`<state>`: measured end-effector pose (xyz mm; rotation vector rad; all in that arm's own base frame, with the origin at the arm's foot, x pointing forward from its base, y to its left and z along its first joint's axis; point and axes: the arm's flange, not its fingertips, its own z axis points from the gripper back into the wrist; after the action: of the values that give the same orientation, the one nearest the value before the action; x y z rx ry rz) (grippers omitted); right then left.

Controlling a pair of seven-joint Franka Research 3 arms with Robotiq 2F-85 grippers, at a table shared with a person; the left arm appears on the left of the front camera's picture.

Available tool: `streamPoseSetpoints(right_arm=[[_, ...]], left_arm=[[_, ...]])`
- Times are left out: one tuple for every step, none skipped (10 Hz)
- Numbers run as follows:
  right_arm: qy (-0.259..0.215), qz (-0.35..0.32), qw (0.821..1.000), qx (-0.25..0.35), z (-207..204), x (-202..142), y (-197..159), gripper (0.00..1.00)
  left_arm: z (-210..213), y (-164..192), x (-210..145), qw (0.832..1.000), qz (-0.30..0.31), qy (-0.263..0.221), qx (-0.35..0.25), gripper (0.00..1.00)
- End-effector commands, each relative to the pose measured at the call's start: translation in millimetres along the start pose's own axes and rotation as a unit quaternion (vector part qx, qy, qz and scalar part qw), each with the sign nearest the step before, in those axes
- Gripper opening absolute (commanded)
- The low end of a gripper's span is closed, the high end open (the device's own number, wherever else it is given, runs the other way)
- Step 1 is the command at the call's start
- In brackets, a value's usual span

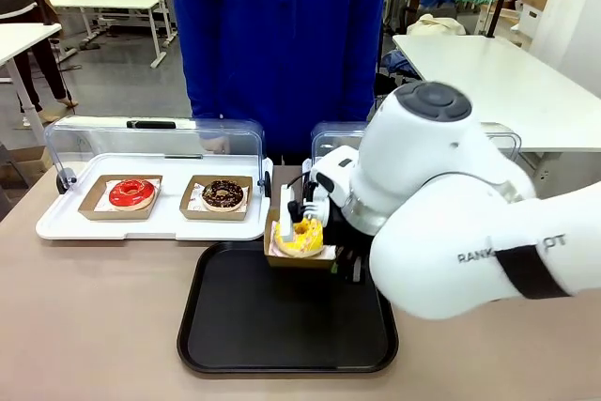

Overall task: Move the third donut from the left to the tray.
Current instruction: Pick up the Paper togo box containing the Donut indicated by the person and place it on the Handle tray.

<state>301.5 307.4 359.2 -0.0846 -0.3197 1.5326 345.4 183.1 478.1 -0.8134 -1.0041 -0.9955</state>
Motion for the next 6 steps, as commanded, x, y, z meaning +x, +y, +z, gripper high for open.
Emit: streamPoseSetpoints(right_arm=[[-0.004, -0.007, 1.000, -0.007, -19.1, -30.6, 45.3, 0.00], [-0.001, -0.005, 1.000, 0.000, -24.7, -28.9, 51.8, 0.00], [-0.001, -0.003, 1.000, 0.004, -28.5, -27.9, 58.7, 0.00], [0.003, 0.001, 1.000, 0.010, -32.0, -27.3, 62.4, 0.00], [0.002, 0.002, 1.000, 0.022, -36.6, -27.9, 64.5, 0.00], [0.002, 0.004, 1.000, 0.025, -37.2, -27.6, 67.2, 0.00]], left_arm=[[0.4, -1.0, 1.4, 1.000, -0.009, -0.008, -0.003, 1.00], [0.4, -1.0, 1.4, 1.000, -0.009, -0.008, -0.003, 1.00], [0.4, -1.0, 1.4, 1.000, -0.009, -0.008, -0.003, 1.00], [0.4, -1.0, 1.4, 1.000, -0.009, -0.008, -0.003, 1.00], [0.4, -1.0, 1.4, 1.000, -0.009, -0.008, -0.003, 1.00], [0.4, -1.0, 1.4, 1.000, -0.009, -0.008, -0.003, 1.00]])
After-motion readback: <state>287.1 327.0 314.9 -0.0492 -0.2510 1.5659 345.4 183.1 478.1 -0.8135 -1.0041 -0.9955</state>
